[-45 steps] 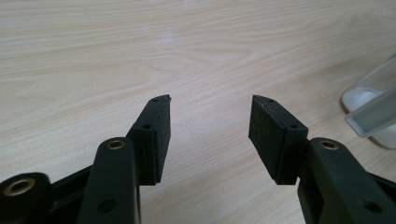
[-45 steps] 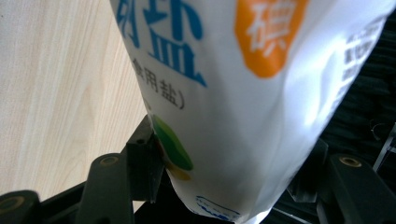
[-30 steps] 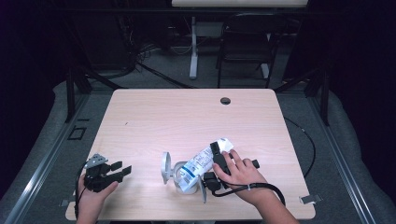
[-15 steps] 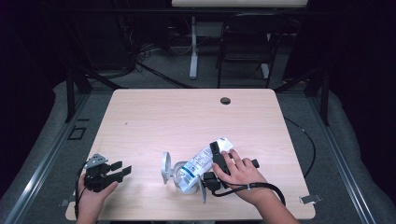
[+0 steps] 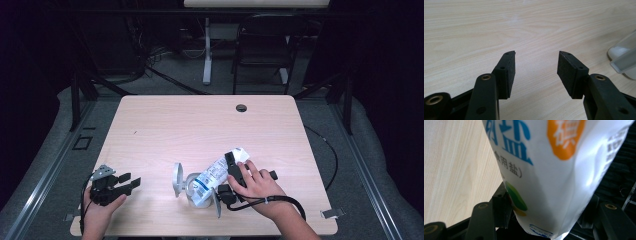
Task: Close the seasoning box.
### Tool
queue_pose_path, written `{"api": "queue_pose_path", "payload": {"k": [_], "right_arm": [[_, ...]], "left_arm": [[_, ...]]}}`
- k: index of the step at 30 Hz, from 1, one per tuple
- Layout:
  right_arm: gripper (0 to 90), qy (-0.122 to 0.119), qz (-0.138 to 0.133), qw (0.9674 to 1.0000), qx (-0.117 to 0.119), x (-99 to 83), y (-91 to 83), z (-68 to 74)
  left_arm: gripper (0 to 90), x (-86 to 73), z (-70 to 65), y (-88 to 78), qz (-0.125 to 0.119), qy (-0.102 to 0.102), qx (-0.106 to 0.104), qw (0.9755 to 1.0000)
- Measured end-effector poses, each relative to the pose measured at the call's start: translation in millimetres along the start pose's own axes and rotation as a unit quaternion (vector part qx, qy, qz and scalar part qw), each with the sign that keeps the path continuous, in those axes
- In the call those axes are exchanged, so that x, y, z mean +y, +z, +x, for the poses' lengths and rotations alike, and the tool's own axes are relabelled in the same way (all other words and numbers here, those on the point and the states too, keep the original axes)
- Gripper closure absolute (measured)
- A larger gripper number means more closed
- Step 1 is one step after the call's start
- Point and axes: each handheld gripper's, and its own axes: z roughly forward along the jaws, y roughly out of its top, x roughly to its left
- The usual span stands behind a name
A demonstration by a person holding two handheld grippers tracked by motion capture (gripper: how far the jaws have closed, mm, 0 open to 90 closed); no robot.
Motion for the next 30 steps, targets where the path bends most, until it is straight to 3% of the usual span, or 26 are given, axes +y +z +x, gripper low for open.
{"api": "queue_pose_path", "payload": {"k": [30], "right_arm": [[41.7, -0.001, -0.005, 1.0, -0.003, -0.1, 0.4, 0.4]], "left_arm": [[49.0, -0.6, 0.9, 0.1, 0.0, -0.002, 0.001, 1.0]]}}
